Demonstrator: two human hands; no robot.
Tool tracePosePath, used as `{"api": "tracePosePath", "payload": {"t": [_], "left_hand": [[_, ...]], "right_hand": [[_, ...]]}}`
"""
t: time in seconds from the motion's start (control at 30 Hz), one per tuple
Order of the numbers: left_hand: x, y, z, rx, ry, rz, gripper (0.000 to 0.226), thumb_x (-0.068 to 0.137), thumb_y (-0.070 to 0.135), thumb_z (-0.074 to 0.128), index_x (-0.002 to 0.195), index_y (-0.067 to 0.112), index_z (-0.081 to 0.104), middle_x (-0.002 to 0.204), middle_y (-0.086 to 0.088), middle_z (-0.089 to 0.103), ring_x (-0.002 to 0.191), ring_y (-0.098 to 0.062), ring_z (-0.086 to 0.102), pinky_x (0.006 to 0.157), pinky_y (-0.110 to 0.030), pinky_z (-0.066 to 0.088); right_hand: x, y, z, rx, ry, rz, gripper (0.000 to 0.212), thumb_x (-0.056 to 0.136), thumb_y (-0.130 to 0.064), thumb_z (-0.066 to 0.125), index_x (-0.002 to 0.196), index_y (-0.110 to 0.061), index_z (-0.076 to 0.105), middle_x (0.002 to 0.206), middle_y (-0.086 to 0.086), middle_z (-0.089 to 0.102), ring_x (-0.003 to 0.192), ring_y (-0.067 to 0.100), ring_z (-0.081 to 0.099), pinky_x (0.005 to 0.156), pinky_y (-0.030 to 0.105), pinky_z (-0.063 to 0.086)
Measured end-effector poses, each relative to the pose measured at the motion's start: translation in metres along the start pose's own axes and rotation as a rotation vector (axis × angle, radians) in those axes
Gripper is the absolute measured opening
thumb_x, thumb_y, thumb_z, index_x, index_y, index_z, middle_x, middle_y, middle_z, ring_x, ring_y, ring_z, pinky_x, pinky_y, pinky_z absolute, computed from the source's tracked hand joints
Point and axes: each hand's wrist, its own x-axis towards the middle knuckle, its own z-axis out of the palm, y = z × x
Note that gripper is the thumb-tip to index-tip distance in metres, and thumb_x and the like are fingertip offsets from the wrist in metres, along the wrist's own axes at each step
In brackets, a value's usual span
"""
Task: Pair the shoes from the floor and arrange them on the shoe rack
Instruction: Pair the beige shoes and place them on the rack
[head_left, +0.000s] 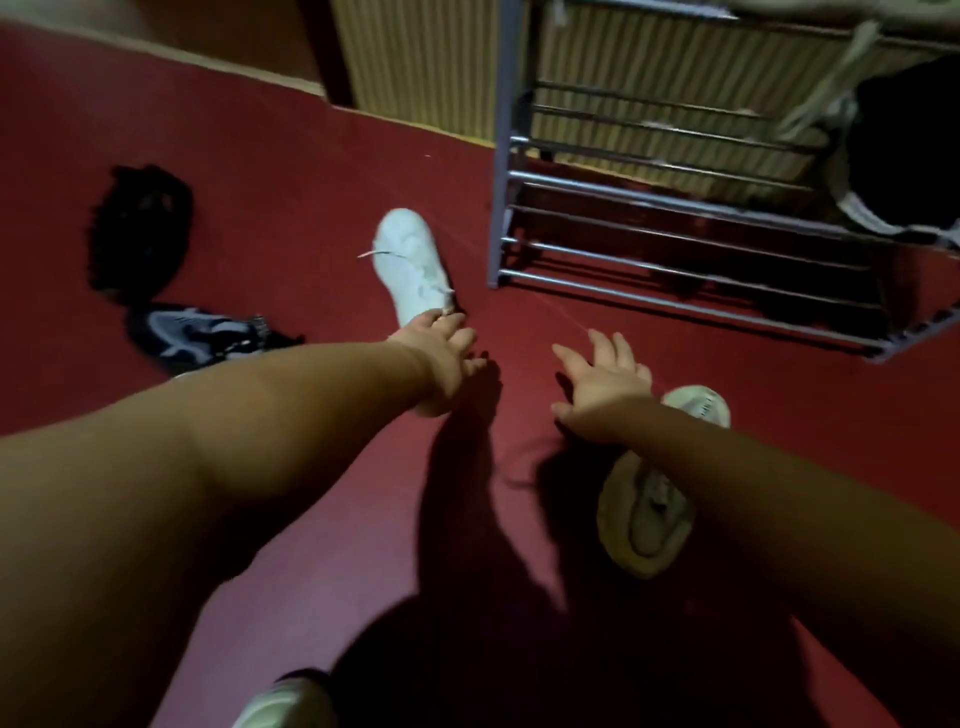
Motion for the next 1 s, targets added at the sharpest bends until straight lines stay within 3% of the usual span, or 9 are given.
{"api": "tracePosePath", "payload": {"t": [0.1,0.27,0.4,0.57,0.67,0.73,0.87,1.0], "left_hand": [[-0.032,-0.017,0.044,-0.085,-0.009,-0.113,0.071,0.095,0.039,0.043,0.151,0.029,0.001,0.158,-0.011,-0.004,0.145,-0.032,-0.01,0.114,-0.048,-0.008],[-0.073,-0.013,0.138,-0.425,-0.113,-0.389,0.08,0.092,0.057,0.036,0.149,0.028,-0.011,0.158,-0.011,-0.012,0.142,-0.035,-0.02,0.111,-0.055,-0.013],[-0.109,-0.007,0.206,-0.395,-0.2,-0.405,0.081,0.091,0.06,0.035,0.148,0.032,-0.016,0.157,-0.011,-0.016,0.141,-0.034,-0.022,0.109,-0.054,-0.017],[-0.131,-0.013,0.238,-0.501,-0.077,-0.63,0.092,0.083,0.073,0.034,0.144,0.034,-0.024,0.154,-0.012,-0.026,0.139,-0.035,-0.028,0.11,-0.058,-0.015],[-0.121,-0.021,0.231,-0.734,-0.041,-0.879,0.103,0.077,0.079,0.036,0.141,0.033,-0.03,0.151,-0.015,-0.03,0.137,-0.041,-0.029,0.107,-0.063,-0.011],[-0.113,-0.032,0.224,-0.875,-0.065,-1.004,0.11,0.073,0.078,0.047,0.142,0.035,-0.027,0.151,-0.014,-0.031,0.138,-0.043,-0.024,0.108,-0.063,-0.006],[-0.103,-0.053,0.223,-1.178,-0.118,-1.127,0.12,0.068,0.059,0.071,0.144,0.041,-0.02,0.151,-0.007,-0.032,0.138,-0.042,0.011,0.106,-0.051,0.027],[-0.105,-0.052,0.225,-1.172,-0.05,-1.114,0.116,0.068,0.053,0.072,0.147,0.039,-0.012,0.155,-0.006,-0.02,0.132,-0.039,0.022,0.101,-0.047,0.031]], "right_hand": [[0.007,-0.039,0.004,-0.037,-0.011,-0.049,0.076,0.089,-0.043,0.055,0.149,-0.035,0.01,0.159,0.007,-0.009,0.145,0.032,-0.011,0.114,0.047,0.009],[0.015,-0.104,0.031,0.046,-0.066,-0.024,0.075,0.088,-0.044,0.057,0.149,-0.035,0.014,0.159,0.006,-0.004,0.145,0.031,-0.005,0.114,0.046,0.012],[0.013,-0.143,0.064,0.068,-0.178,-0.049,0.075,0.088,-0.044,0.058,0.148,-0.035,0.015,0.158,0.007,-0.004,0.145,0.03,-0.005,0.114,0.045,0.012],[0.01,-0.173,0.081,-0.094,-0.239,-0.189,0.074,0.09,-0.043,0.052,0.149,-0.034,0.007,0.158,0.007,-0.012,0.145,0.031,-0.011,0.115,0.045,0.009],[0.013,-0.188,0.077,-0.106,-0.219,-0.227,0.073,0.091,-0.042,0.051,0.149,-0.033,0.009,0.158,0.007,-0.012,0.145,0.03,-0.011,0.115,0.044,0.008],[0.014,-0.194,0.073,-0.096,-0.21,-0.24,0.071,0.091,-0.041,0.051,0.149,-0.033,0.01,0.158,0.007,-0.011,0.145,0.029,-0.009,0.115,0.044,0.008],[0.012,-0.193,0.069,-0.084,-0.197,-0.245,0.072,0.091,-0.038,0.053,0.149,-0.035,0.011,0.158,0.008,-0.008,0.145,0.029,-0.003,0.114,0.041,0.011],[0.01,-0.184,0.063,-0.163,-0.192,-0.241,0.075,0.089,-0.037,0.056,0.149,-0.035,0.011,0.158,0.008,-0.006,0.145,0.029,0.002,0.113,0.039,0.017]]}}
